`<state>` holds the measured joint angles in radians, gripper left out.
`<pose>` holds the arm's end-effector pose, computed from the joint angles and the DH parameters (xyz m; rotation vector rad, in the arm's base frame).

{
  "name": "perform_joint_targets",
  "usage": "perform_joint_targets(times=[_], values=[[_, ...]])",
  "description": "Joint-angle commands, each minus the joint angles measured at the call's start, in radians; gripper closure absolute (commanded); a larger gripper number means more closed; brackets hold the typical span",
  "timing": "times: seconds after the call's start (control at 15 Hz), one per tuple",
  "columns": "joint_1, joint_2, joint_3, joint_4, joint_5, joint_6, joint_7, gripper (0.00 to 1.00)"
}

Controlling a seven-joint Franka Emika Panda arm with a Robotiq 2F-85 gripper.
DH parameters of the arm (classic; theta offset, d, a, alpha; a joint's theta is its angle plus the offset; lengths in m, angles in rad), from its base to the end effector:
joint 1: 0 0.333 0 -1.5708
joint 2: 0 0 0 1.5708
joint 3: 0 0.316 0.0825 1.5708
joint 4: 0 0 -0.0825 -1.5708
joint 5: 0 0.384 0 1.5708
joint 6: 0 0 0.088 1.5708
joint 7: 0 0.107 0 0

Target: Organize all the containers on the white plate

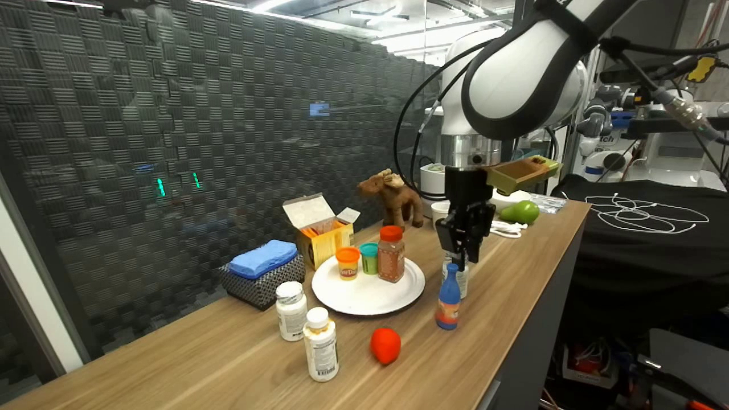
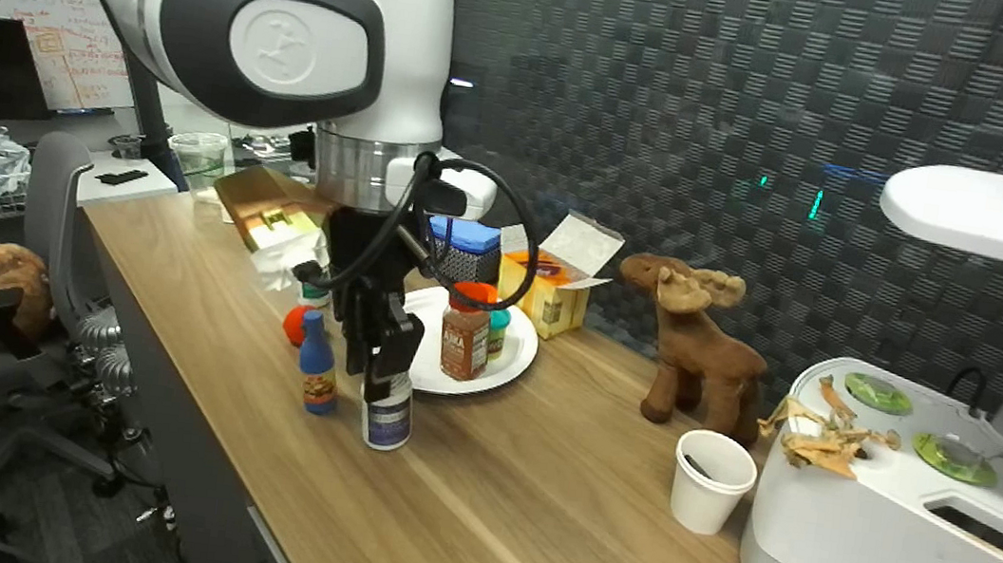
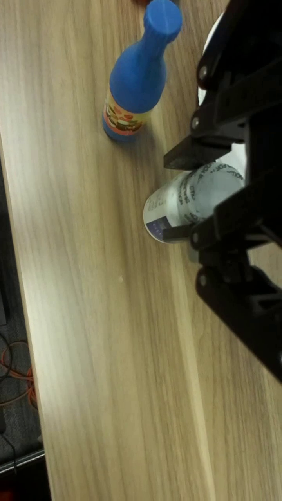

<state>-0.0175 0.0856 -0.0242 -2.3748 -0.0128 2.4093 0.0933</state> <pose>0.4971 -0.0209 0.2831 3.1228 -0.1958 -0.0795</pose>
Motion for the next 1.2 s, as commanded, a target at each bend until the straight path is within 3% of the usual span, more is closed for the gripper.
perform_joint_targets(times=[0.0,0.47,0.6,1.13], values=[[0.002,-0.013,-0.003,0.036,-0.024,-0.042,0.011,0.84],[0.045,-0.117,0.037,0.122,-0.167,-0.201,0.050,0.84],[0.059,-0.134,0.060,0.153,-0.159,-0.254,0.022,0.84],[0.092,-0.023,0.100,0.261,-0.141,-0.261,-0.082,0.84]])
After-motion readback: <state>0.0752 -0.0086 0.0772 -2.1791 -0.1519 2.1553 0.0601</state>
